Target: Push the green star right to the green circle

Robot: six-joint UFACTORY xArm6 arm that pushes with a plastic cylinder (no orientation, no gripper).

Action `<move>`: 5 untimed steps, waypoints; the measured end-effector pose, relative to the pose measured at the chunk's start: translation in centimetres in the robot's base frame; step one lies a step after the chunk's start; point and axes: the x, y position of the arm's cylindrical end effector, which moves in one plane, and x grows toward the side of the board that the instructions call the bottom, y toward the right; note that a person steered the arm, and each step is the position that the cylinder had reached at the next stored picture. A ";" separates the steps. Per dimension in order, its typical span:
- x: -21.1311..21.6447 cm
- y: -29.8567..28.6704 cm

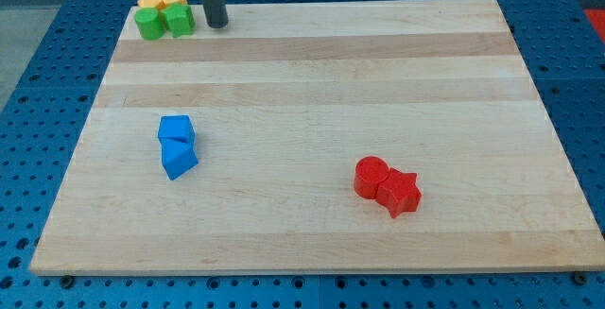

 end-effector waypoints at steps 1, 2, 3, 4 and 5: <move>0.0 -1.9; 0.0 -3.1; 0.0 -3.6; 0.3 -0.1; 5.2 3.9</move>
